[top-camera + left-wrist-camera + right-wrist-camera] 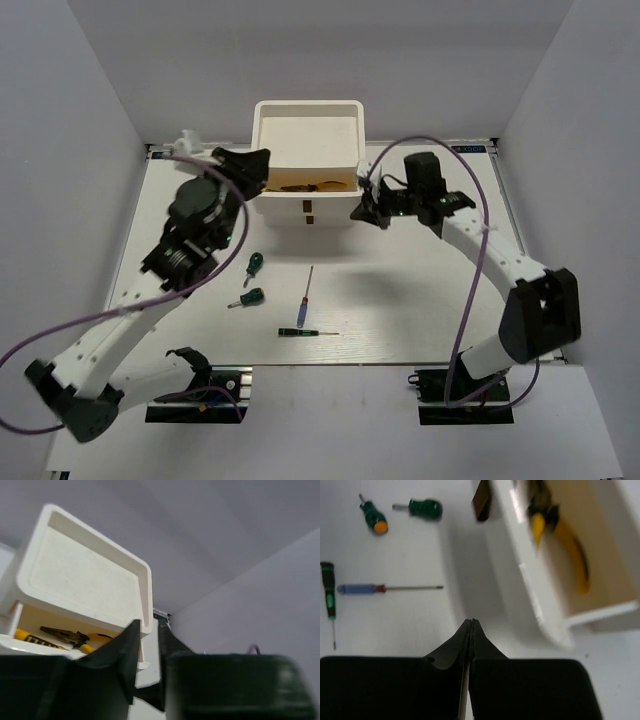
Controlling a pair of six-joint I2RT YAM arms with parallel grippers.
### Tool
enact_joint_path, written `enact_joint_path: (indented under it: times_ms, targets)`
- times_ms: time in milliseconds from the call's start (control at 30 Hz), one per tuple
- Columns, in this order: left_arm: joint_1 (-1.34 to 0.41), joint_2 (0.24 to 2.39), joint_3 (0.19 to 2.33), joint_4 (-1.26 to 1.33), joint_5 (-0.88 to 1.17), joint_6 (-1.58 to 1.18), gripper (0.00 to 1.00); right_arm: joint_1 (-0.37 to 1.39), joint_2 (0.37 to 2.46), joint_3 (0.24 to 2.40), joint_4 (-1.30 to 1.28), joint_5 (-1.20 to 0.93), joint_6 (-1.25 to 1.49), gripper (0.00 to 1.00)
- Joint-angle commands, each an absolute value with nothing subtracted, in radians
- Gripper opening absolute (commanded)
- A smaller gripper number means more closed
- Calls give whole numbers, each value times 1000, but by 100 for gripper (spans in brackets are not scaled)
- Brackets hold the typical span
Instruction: Sort the tools into containers
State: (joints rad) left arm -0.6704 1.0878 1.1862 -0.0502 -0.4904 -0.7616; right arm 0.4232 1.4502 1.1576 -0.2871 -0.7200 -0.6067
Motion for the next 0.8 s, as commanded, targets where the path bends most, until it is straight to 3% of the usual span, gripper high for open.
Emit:
enact_joint_path:
  times_ms: [0,200,300,467,767]
  targets:
    - [-670,916,1122,-218,-532,-736,35,449,1550,1296,-146,-813,-529,0]
    - [-670,762,977,-391,-568,-822,66,526,1682,1417,-58,-681,-493,0]
    - [-670,749,977,-452,-568,-834,71,569,1732,1451,-29,-478,-483,0]
    - [-670,739,942,-483,-577,-844,73,609,1750,1431,81,-338,-483,0]
    - [-670,730,885,-472,-558,-887,74,655,1755,1420,136,-325,-463,0]
